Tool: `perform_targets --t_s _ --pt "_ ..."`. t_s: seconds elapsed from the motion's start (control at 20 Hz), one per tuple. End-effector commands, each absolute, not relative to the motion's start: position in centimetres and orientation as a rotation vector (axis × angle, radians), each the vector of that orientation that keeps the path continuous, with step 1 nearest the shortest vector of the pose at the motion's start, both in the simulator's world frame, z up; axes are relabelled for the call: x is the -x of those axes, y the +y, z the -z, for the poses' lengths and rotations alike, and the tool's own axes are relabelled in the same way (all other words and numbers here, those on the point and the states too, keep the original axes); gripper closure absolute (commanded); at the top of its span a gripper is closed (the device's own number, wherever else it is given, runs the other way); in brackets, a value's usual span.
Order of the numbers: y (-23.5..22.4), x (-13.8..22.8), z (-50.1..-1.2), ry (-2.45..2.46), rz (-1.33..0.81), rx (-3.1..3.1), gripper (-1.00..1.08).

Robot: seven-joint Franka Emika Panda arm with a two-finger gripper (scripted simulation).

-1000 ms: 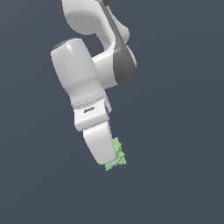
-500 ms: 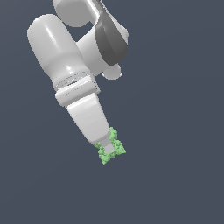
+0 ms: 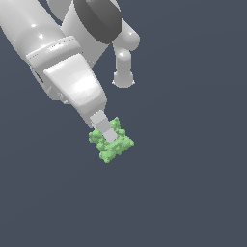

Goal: Pick up the object and move it to a goal position.

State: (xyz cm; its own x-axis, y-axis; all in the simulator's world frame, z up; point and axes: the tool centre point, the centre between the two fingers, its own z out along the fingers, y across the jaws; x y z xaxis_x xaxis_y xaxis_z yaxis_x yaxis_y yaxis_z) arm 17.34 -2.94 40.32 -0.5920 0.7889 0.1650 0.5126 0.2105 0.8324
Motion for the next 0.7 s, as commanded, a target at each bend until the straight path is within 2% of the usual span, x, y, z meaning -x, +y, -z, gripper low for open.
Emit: perform_targets --t_s 0.0,0.65 --pt "-3.5 -16.9 -42.0 2.191 -1.375 -1.147 1.08" --pt "-6.4 -14.3 -48.7 2.168 -1.578 -0.794 1.08"
